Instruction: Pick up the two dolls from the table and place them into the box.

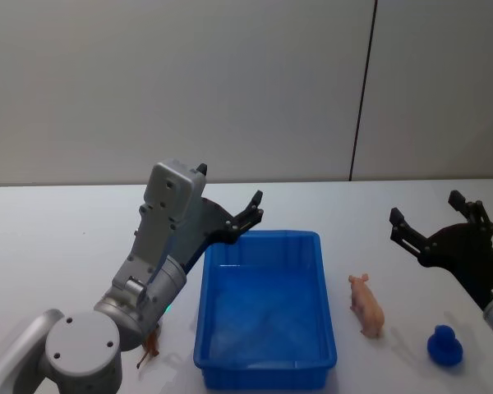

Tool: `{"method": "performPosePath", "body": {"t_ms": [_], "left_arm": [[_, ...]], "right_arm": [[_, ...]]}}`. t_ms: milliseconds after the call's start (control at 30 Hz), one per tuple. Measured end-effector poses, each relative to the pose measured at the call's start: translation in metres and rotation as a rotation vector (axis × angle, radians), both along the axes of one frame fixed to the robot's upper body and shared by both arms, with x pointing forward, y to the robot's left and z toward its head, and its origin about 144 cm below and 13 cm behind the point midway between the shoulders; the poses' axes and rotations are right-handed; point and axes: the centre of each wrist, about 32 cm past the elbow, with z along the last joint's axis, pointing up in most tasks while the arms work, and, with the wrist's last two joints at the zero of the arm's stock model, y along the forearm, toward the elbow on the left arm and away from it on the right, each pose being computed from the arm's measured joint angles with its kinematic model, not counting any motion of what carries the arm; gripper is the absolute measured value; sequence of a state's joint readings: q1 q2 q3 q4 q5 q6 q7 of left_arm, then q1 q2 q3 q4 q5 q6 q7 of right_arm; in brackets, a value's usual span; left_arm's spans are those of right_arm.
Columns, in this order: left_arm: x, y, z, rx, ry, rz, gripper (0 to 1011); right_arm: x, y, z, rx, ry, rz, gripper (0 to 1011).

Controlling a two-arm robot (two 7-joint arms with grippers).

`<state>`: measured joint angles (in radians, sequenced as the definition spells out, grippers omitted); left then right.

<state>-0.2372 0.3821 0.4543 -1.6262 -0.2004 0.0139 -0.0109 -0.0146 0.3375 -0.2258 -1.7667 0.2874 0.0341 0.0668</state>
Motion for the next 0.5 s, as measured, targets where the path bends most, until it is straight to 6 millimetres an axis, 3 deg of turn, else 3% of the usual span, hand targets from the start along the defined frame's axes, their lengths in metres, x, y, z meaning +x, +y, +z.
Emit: {"method": "performPosePath", "body": {"t_ms": [500], "left_arm": [[0.0,0.0,0.0,0.0,0.0,0.0,1001]], "right_arm": [[0.0,0.0,0.0,0.0,0.0,0.0,1001]]}}
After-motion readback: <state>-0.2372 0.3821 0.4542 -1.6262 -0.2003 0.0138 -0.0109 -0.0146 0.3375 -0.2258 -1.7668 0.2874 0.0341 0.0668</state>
